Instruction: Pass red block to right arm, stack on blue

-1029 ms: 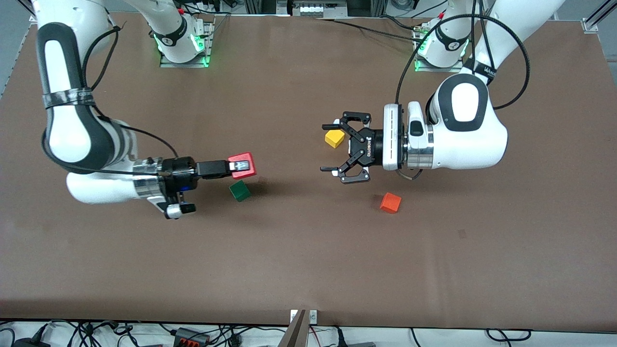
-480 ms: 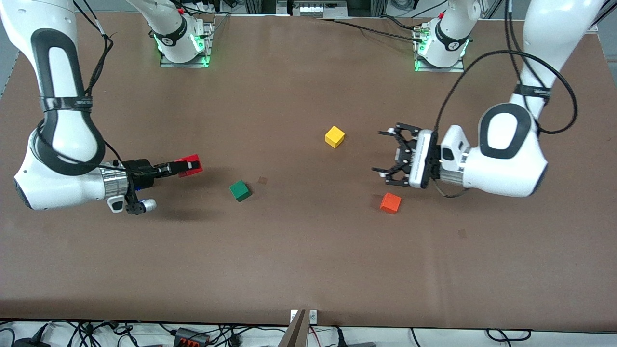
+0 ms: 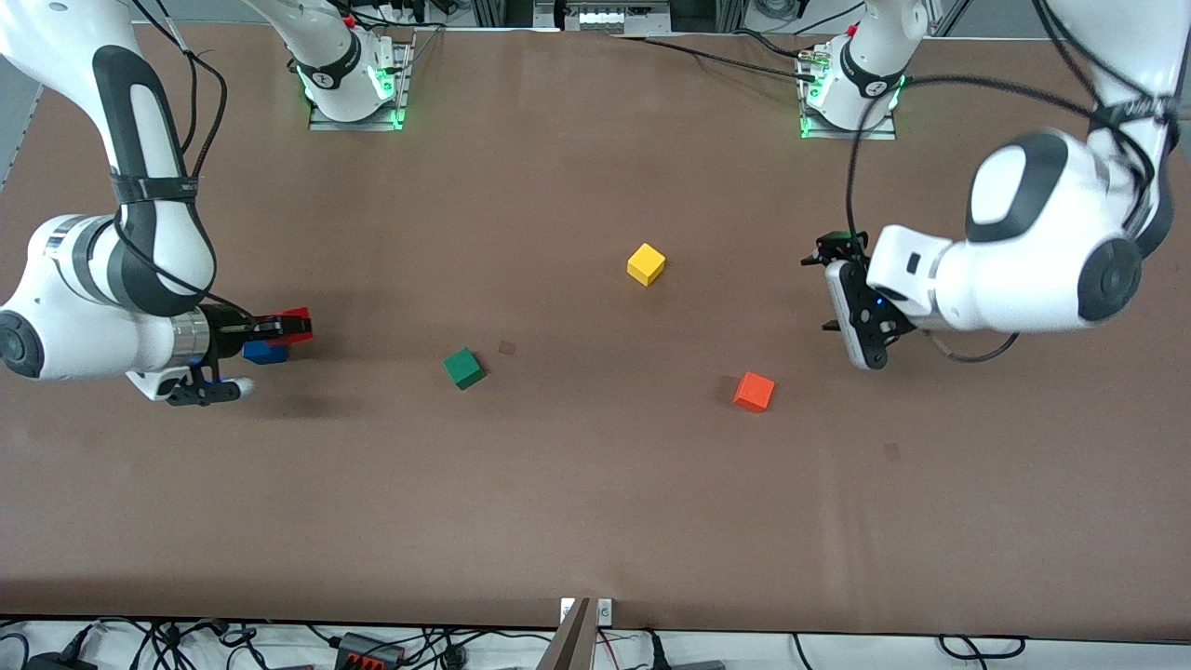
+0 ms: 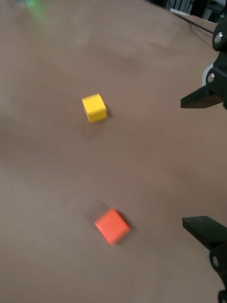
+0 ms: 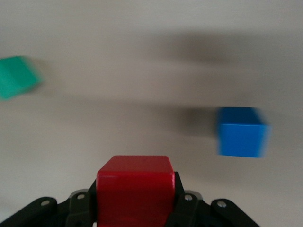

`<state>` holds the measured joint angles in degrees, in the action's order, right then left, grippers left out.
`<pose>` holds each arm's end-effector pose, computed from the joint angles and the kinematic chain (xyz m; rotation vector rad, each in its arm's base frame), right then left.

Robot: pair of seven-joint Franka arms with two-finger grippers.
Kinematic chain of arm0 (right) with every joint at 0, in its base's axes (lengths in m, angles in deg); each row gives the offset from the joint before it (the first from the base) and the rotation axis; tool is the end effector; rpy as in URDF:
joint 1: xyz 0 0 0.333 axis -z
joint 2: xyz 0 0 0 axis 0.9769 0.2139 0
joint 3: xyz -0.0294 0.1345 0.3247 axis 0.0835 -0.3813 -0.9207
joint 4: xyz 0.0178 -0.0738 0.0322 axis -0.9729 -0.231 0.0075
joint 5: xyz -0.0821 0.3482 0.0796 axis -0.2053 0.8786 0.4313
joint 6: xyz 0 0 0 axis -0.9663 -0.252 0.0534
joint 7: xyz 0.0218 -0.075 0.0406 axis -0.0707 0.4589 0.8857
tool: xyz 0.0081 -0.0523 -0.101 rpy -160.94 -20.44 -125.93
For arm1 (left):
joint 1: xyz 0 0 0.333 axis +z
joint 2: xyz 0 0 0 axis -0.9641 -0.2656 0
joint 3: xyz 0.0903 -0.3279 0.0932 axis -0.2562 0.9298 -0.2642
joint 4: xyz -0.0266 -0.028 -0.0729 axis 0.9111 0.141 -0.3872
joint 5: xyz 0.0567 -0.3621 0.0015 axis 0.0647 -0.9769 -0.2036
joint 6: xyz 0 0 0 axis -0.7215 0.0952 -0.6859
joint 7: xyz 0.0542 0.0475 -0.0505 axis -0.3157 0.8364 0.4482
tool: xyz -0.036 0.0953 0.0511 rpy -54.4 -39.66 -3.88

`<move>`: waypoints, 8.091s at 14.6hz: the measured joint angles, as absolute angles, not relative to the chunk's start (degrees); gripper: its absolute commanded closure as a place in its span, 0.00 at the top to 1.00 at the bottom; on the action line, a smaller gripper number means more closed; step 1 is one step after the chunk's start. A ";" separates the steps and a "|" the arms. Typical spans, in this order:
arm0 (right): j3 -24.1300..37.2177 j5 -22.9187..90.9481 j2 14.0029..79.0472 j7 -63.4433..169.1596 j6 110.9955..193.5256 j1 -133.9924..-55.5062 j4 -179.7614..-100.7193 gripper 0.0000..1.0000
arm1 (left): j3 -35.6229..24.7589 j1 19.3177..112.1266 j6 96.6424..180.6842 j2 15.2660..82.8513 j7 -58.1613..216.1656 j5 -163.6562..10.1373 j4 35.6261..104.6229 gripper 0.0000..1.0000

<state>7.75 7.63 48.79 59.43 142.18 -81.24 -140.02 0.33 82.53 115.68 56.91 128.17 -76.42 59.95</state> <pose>0.6160 -0.0092 0.3467 -2.9474 -0.1091 0.4622 0.5881 -0.1529 0.5036 2.4787 -1.3462 -0.1926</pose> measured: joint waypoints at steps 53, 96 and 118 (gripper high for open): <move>8.62 -2.98 45.24 54.45 173.67 -79.35 -159.94 1.00 | -18.48 75.20 112.10 77.21 79.63 -65.98 64.68 1.00; 4.30 -2.87 33.81 48.57 129.72 -75.51 -123.85 1.00 | -19.08 75.92 111.79 76.62 79.65 -65.98 64.46 1.00; 2.37 -3.26 24.76 48.36 134.45 -74.57 -138.31 1.00 | -19.09 75.93 111.79 76.60 79.66 -65.98 64.44 1.00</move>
